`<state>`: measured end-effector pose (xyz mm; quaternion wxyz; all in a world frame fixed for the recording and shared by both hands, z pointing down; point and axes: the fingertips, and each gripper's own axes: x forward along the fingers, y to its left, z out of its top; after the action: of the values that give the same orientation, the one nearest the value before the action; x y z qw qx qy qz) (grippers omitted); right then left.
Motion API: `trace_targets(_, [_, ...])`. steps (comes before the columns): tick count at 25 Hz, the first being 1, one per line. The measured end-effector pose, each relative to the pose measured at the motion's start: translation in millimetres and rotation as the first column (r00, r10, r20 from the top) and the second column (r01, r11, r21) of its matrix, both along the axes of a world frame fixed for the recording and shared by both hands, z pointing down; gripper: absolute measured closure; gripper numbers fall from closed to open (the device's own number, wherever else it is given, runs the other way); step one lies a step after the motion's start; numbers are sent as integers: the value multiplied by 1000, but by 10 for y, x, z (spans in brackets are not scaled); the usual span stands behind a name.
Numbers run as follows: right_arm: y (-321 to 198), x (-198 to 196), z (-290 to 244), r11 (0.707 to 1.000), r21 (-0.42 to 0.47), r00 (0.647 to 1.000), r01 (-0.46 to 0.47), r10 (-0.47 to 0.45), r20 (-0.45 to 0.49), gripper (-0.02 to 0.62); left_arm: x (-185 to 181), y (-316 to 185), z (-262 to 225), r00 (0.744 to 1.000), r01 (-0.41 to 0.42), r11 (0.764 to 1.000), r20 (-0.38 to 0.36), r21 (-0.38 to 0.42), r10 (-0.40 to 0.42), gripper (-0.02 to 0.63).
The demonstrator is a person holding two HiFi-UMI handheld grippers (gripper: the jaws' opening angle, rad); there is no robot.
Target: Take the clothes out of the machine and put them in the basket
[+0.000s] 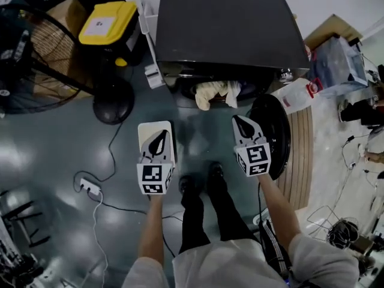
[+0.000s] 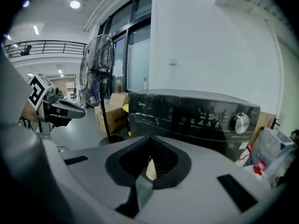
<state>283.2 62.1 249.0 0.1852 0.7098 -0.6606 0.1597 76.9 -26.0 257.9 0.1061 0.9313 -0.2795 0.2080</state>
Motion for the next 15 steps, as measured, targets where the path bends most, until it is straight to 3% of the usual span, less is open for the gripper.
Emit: trace_targets(15, [100,-116,2065,995,-95,998,-23,29,59,571,-52,26,1759,999,-19,998,36,-53,21,588])
